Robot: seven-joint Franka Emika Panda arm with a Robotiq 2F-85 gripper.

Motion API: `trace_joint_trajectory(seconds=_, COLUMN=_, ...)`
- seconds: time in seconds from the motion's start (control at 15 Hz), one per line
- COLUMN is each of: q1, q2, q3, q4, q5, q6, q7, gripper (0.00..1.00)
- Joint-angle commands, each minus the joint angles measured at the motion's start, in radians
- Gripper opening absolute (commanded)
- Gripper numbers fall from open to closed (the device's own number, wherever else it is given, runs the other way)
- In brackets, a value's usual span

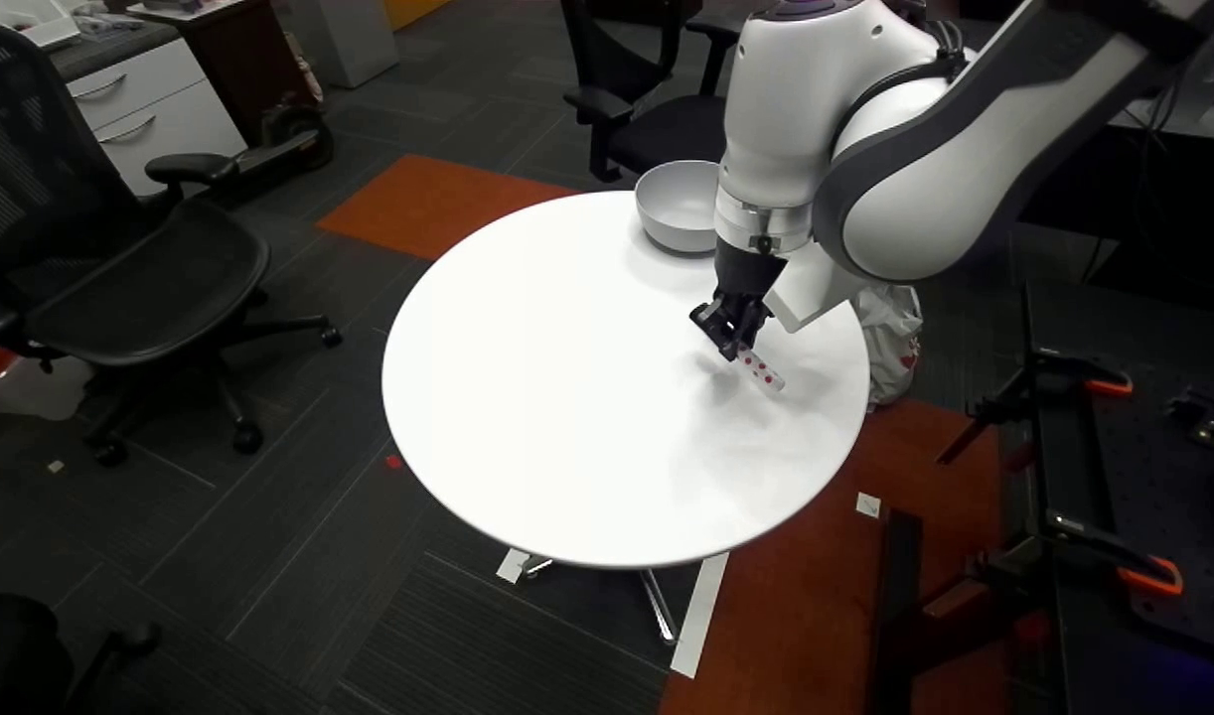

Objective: Take the marker out of the grey bowl

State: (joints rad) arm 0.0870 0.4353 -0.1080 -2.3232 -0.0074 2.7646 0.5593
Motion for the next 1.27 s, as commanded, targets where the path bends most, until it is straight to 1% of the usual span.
trace_joint_trajectory(seconds=0.0, q1=0.021, q2=0.015, q3=-0.017, q4=0.017, q5=0.036, q6=0.014, q7=-0.003, gripper=0.59)
trace_joint_trajectory(seconds=0.13, q1=0.019, q2=0.0, q3=-0.014, q4=0.011, q5=0.046, q6=0.007, q7=-0.008, gripper=0.74)
trace_joint_trajectory(seconds=0.27, q1=0.014, q2=-0.052, q3=-0.009, q4=-0.017, q5=0.064, q6=0.003, q7=-0.015, gripper=0.9)
trace_joint_trajectory(seconds=0.33, q1=0.019, q2=-0.079, q3=-0.017, q4=-0.03, q5=0.063, q6=-0.001, q7=-0.008, gripper=0.96)
trace_joint_trajectory(seconds=0.4, q1=0.021, q2=-0.11, q3=-0.019, q4=-0.047, q5=0.062, q6=0.0, q7=-0.007, gripper=1.0)
trace_joint_trajectory(seconds=0.6, q1=0.005, q2=-0.183, q3=-0.003, q4=-0.073, q5=0.071, q6=-0.016, q7=-0.026, gripper=1.0)
trace_joint_trajectory(seconds=0.87, q1=-0.008, q2=-0.248, q3=0.013, q4=-0.096, q5=0.082, q6=-0.026, q7=-0.034, gripper=1.0)
trace_joint_trajectory(seconds=0.93, q1=0.001, q2=-0.186, q3=-0.001, q4=-0.055, q5=0.055, q6=-0.005, q7=-0.01, gripper=1.0)
trace_joint_trajectory(seconds=1.2, q1=0.001, q2=-0.186, q3=-0.001, q4=-0.056, q5=0.055, q6=-0.004, q7=-0.01, gripper=1.0)
